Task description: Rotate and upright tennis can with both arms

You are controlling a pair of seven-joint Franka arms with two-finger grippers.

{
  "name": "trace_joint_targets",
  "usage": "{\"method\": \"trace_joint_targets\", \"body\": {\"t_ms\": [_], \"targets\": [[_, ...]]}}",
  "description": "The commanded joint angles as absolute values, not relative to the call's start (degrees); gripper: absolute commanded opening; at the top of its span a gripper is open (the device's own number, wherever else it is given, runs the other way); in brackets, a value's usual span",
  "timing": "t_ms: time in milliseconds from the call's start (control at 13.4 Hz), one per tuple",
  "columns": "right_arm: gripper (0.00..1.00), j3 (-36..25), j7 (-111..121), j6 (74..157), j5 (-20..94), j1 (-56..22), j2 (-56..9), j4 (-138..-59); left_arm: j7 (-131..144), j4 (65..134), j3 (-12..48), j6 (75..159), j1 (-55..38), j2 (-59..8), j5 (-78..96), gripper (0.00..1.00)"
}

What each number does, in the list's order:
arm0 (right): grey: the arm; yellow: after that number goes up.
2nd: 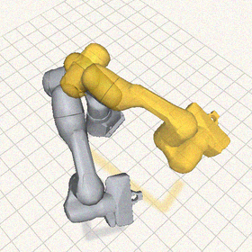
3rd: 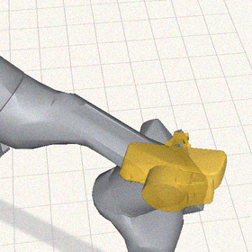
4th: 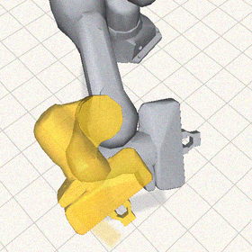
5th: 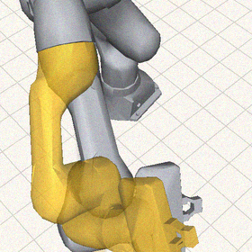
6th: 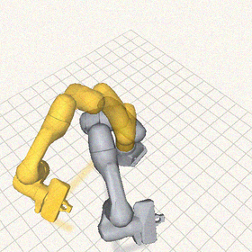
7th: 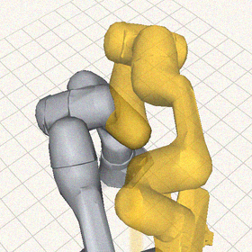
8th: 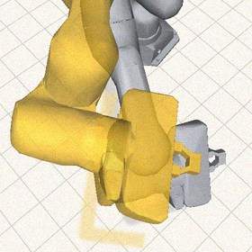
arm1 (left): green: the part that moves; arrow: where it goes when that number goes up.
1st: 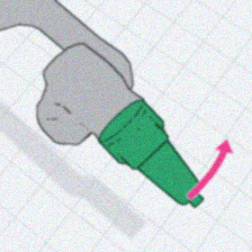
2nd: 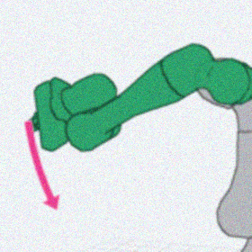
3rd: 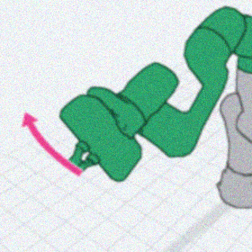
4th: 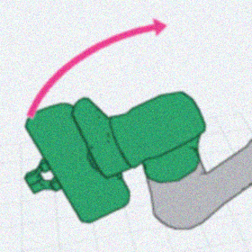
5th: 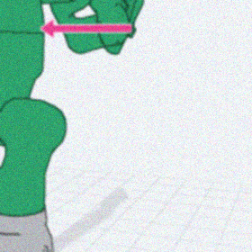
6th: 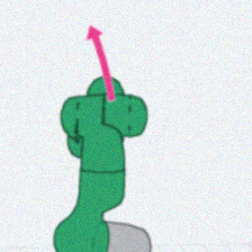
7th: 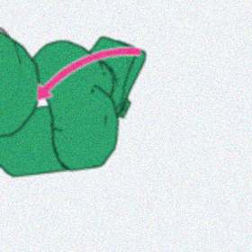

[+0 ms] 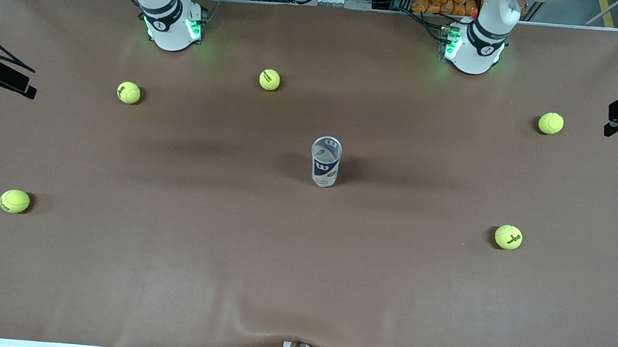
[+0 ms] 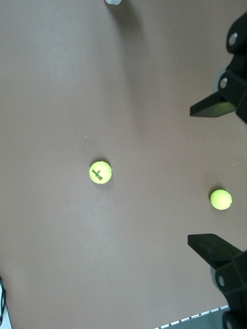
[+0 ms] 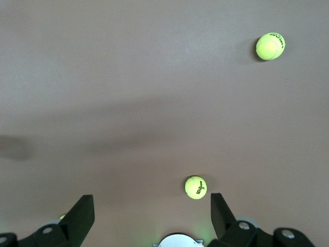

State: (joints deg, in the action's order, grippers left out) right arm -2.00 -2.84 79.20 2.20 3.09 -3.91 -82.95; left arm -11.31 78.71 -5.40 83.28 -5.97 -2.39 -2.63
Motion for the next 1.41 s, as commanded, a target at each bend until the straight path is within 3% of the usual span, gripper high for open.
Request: {"method": "trace_joint_targets", "body": {"t_ms": [0,1338], "targets": [[1.00,-1.32,-2.81,79.10,2.90,4.22,-3.25,-82.88,-11.60,80.33,-6.15,83.85,-6.42,-1.58,-0.89,1.00],[1.00,-1.32,-2.81,79.10,2.90,4.22,-3.25,-82.88,-4.57,82.97,-7.38,85.52,-6.42,-4.30,-0.97,1.00]]}}
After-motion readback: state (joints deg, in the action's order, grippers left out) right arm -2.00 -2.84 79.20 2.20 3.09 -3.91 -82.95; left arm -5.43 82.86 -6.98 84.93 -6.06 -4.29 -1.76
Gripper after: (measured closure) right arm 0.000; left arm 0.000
